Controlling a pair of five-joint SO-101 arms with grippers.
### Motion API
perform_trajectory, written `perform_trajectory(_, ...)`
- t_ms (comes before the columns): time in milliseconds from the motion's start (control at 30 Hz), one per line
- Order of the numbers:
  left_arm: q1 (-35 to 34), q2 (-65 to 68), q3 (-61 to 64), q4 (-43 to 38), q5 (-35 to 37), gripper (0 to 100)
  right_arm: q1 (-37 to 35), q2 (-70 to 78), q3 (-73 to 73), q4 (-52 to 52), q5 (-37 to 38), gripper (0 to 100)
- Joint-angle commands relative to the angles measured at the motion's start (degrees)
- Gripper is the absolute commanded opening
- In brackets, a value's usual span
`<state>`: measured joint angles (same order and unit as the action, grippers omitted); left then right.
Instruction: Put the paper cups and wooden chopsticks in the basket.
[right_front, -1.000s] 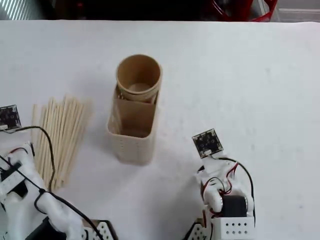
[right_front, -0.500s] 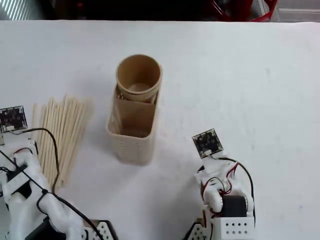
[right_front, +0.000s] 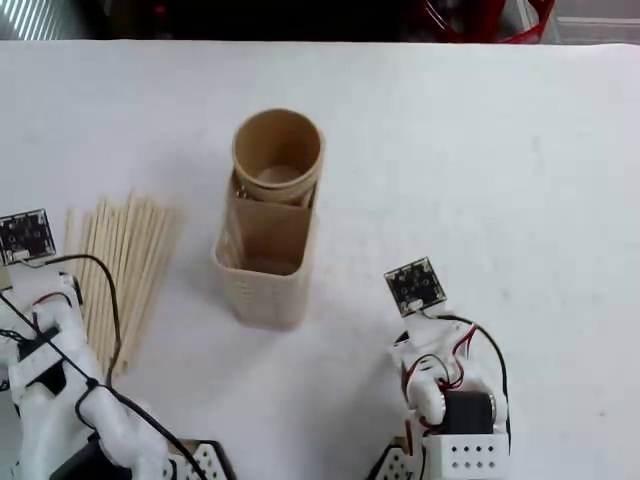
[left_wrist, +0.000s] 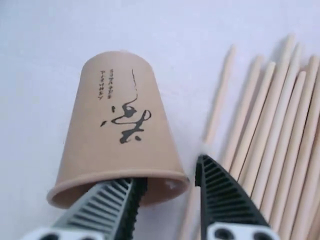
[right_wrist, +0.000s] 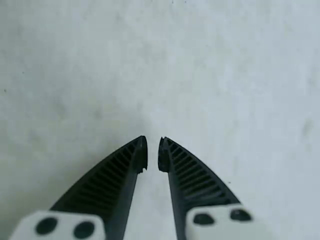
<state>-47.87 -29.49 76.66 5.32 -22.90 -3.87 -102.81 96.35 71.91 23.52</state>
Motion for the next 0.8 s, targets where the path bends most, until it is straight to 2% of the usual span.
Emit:
perform_trajectory(0,0.75,-1.01,-1.32,-1.58,3.34,17,0.66,-0.4,0.53,0.31,0.35,5.3)
perform_trajectory(500,0.84,1.27,-6.77,-1.93,10.9,17,0.66,-0.4,0.53,0.31,0.35,5.3)
perform_trajectory(700,0.84,13.67,-13.27,-1.93,11.34,2,0.66,-0.4,0.53,0.31,0.35,5.3)
perform_trajectory(767,0.57,17.89,-16.18,-1.93,11.43,2,0.66,-0.4,0.53,0.31,0.35,5.3)
